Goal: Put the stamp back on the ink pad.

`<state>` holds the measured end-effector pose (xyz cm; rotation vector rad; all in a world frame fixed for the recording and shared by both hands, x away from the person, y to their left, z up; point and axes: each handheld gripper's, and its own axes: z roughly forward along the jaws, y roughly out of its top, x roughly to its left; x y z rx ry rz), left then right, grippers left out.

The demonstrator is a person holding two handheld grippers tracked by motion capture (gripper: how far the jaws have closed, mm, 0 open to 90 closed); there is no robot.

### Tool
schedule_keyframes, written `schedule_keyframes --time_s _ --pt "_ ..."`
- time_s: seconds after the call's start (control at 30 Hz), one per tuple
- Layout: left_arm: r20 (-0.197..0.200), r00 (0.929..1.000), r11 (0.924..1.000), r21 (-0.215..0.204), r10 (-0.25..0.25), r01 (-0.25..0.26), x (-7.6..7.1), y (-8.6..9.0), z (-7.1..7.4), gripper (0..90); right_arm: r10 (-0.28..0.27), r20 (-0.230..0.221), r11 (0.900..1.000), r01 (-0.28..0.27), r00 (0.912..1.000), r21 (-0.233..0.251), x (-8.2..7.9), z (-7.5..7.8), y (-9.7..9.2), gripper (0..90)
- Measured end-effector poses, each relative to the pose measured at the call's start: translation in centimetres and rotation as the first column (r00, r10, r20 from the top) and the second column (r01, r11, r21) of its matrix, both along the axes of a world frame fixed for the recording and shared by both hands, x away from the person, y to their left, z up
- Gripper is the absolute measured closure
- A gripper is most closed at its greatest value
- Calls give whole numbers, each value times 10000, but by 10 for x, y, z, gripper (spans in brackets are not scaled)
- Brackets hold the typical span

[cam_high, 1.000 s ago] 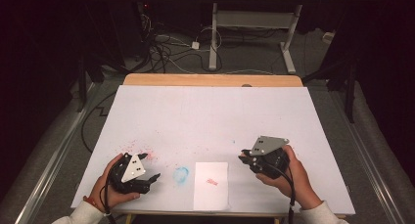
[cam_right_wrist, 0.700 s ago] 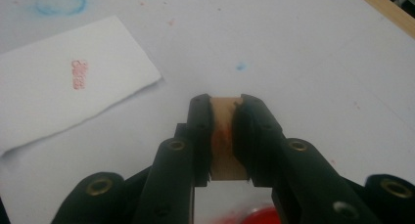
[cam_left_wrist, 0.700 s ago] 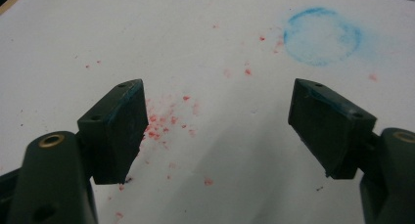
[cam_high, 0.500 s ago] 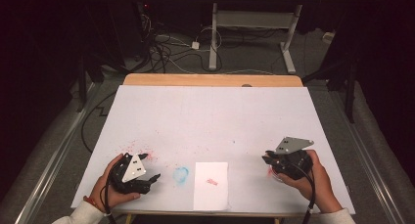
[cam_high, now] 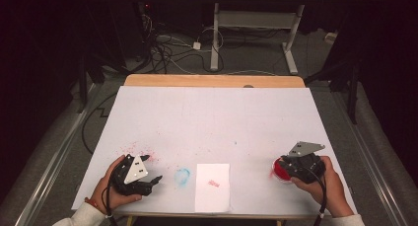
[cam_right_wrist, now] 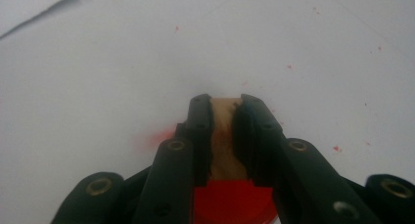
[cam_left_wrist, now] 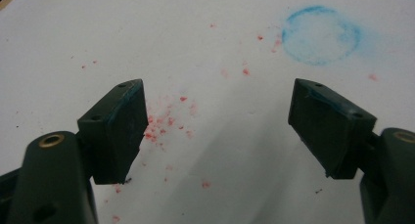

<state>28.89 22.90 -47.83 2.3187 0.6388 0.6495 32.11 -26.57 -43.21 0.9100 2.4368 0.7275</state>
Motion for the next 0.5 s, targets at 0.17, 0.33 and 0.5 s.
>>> schedule_keyframes --time_s 0.17,0.33,0.5 --pt "-13 10000 10000 10 -9 9 0 0 0 218 -199 -62 9998 199 9998 -46 2 -5 -5 761" --pt "-32 10000 10000 17 -32 32 0 -1 0 218 -206 -169 9997 208 9996 109 3 -7 -6 764" --pt "-52 10000 10000 1 -39 39 0 -1 0 218 -164 -299 9998 166 9994 80 2 -3 -7 766"
